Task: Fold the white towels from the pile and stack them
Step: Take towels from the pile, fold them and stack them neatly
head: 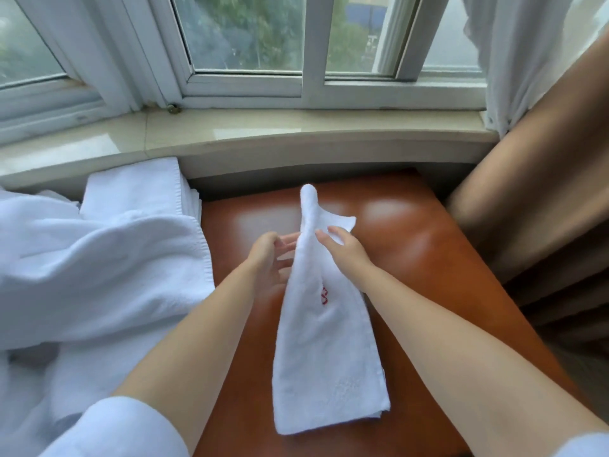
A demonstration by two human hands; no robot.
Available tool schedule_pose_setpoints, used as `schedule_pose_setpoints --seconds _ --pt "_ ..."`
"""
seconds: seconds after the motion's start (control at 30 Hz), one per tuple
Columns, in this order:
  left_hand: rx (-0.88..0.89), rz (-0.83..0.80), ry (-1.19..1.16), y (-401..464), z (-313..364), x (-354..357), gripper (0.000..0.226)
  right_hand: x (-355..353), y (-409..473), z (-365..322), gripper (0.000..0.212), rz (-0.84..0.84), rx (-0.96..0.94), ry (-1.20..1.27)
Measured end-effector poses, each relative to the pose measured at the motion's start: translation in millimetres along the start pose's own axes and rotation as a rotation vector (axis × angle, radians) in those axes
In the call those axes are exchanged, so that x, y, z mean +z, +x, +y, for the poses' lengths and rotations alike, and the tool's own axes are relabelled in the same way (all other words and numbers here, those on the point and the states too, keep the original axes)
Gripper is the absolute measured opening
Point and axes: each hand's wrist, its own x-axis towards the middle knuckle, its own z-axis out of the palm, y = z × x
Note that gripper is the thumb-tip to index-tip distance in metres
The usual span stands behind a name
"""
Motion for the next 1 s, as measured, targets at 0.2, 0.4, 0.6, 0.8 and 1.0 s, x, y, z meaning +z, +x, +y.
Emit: schedule_pose_setpoints --seconds 0.2,0.4,0.6,0.8,1.0 --pt "0.057 -0.099 -0.019 -52 -8 2 0.05 -1 -49 -25 0.057 -0.02 -0.023 -0.068" --pt "0.089 -0.028 -0.205 -90 -4 0 0.052 0 -69 -36 0.026 0.039 -0.065 -0.059" --pt "0.16 0.068 -0.386 -127 -8 -1 0.064 6 -79 -52 0.018 -0.122 -0.196 -0.048" --pt "0.221 0.148 -0.475 -157 -7 -23 0.024 24 -88 -65 0.013 -0.18 -0.324 -0.1" --pt "0.317 0.823 0.72 -160 6 -81 0.052 53 -102 -93 0.013 -0.139 -0.455 -0.162"
